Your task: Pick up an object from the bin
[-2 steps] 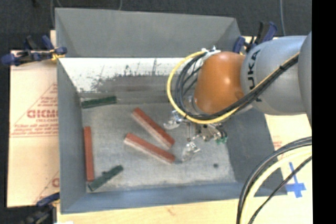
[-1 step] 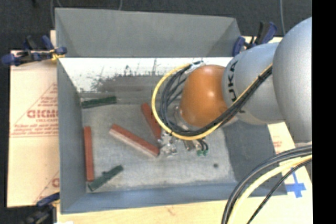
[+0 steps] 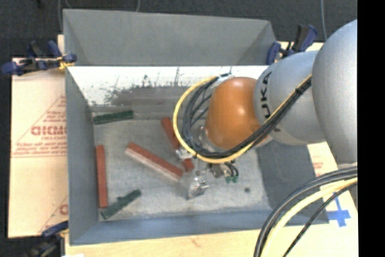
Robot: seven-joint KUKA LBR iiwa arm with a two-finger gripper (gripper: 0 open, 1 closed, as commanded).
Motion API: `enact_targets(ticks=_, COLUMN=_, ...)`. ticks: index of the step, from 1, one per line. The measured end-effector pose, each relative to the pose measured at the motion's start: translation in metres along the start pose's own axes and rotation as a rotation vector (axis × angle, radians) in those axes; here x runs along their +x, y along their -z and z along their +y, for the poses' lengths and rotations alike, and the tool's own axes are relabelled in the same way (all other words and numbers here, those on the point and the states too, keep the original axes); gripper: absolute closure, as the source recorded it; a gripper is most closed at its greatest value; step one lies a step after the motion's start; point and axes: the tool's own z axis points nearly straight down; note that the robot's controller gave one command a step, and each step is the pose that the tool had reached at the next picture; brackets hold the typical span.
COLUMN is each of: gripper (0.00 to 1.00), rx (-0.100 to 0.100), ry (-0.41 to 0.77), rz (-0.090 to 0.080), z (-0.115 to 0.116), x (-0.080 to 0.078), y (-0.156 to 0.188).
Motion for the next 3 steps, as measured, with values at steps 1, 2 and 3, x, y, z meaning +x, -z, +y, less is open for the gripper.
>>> enact_targets(ticks=1, gripper=0.00, rx=0.000, ry=0.001, rz=-0.009, z=0.000, x=-0.002, y=0.000)
enact_targets(ticks=2, gripper=1.00, rx=0.005, ry=-0.146, rz=0.019, z=0.037, x=-0.024, y=-0.002)
enact_targets(ticks=3, gripper=1.00, rx=0.005, ry=-0.145, rz=0.019, z=0.037, x=-0.024, y=-0.002)
